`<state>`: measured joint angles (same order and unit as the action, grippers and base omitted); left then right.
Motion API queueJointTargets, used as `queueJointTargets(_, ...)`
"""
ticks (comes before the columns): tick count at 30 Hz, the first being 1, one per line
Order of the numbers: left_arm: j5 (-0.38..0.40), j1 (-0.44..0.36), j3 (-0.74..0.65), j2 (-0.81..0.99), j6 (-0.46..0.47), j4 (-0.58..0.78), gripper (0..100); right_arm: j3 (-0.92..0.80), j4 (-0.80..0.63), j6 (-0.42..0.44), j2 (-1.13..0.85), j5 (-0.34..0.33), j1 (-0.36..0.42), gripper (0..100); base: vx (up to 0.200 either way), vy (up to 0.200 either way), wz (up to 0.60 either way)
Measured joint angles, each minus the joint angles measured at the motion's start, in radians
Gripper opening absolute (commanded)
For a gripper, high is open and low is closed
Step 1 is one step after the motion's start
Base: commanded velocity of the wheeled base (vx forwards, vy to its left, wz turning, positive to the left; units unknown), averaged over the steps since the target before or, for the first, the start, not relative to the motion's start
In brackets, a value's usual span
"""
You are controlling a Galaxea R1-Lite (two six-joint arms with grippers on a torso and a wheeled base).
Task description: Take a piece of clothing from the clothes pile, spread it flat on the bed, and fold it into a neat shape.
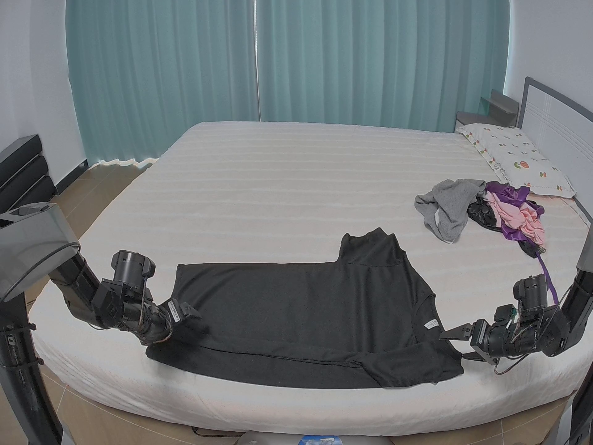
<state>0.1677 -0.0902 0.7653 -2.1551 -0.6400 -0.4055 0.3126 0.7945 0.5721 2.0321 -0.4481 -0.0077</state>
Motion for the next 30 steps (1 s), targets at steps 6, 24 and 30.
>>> queueJointTargets(6,-0.008,0.006,0.112,-0.029,-0.087,0.016,100,0.001,0.025,-0.001,0.011,0.001,0.000,100,0.000,0.000,0.00)
queueJointTargets(24,-0.022,0.087,0.317,-0.106,-0.286,0.016,100,-0.042,0.202,0.004,0.083,0.014,0.001,100,0.000,0.000,0.00)
queueJointTargets(30,0.045,0.101,0.251,-0.107,-0.114,-0.010,100,-0.042,0.203,0.004,0.087,0.014,0.000,100,0.000,0.000,0.00)
